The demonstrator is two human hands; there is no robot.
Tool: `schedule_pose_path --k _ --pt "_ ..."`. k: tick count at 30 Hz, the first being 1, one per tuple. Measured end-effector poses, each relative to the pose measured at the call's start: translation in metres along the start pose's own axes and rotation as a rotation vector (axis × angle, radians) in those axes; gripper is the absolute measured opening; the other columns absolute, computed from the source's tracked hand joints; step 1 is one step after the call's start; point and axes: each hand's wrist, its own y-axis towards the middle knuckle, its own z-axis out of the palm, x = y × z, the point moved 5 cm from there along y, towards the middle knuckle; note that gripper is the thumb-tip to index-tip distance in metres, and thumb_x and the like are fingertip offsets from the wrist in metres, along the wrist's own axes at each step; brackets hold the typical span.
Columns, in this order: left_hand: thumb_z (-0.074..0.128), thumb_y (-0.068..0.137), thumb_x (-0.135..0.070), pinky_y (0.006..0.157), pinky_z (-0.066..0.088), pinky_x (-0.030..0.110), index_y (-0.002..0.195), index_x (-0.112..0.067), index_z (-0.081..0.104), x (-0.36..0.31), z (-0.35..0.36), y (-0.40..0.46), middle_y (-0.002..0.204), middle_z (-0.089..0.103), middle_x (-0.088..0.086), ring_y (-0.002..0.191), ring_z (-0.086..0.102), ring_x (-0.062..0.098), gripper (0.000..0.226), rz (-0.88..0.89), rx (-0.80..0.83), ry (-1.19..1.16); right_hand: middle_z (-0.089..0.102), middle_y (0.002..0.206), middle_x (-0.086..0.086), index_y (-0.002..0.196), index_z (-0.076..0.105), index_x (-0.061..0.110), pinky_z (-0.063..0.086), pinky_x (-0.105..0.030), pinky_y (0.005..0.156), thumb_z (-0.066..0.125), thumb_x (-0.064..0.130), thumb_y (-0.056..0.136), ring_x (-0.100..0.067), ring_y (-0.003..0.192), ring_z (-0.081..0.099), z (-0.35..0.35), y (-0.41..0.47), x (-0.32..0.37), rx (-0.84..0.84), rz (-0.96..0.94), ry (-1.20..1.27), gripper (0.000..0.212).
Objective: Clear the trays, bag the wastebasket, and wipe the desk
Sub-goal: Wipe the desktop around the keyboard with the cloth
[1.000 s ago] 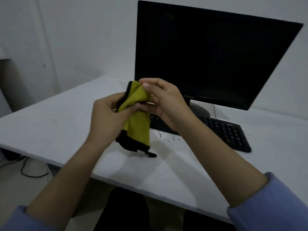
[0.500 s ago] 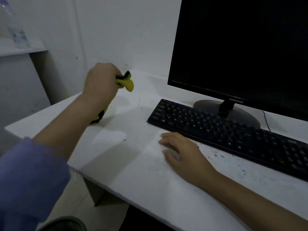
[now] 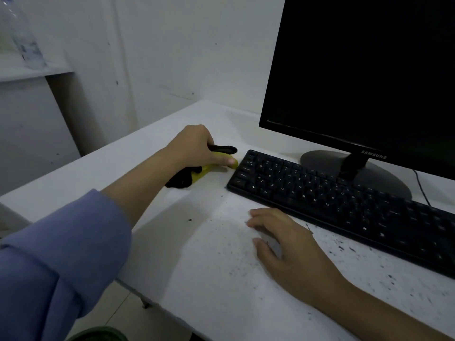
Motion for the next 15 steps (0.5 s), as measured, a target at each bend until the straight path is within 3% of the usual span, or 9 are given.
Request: schedule_pose_path --k 6,11,15 --pt "0.066 0.076 -0.050 0.050 0.034 0.023 0.075 0.003 0.066 0.009 0.002 -0.004 0.052 0.050 0.004 0.050 0.047 0.015 0.053 -0.045 0.051 -0.153 0.050 0.127 0.022 0.117 0.056 0.029 0.029 -0.004 0.100 0.046 0.032 0.086 0.011 0.120 0.040 0.000 -0.002 0.000 0.014 0.009 -0.013 0.033" --pt "0.065 0.079 -0.033 0.056 0.035 0.023 0.079 -0.017 0.060 0.012 0.003 -0.001 0.076 0.048 0.008 0.068 0.046 0.019 0.016 -0.107 0.098 -0.303 0.040 0.136 0.026 0.130 0.048 0.034 0.015 0.003 0.099 0.035 0.047 0.085 0.016 0.125 0.029 0.003 -0.002 0.001 0.079 0.017 -0.068 0.049" --pt "0.069 0.076 -0.032 0.066 0.047 0.028 0.090 -0.005 0.066 0.021 0.000 0.002 0.084 0.060 0.005 0.073 0.057 0.020 0.031 -0.230 0.175 -0.396 0.033 0.138 0.030 0.136 0.041 0.036 0.007 0.002 0.102 0.026 0.055 0.082 0.017 0.129 0.020 0.005 -0.001 0.003 0.112 -0.004 -0.104 0.059"
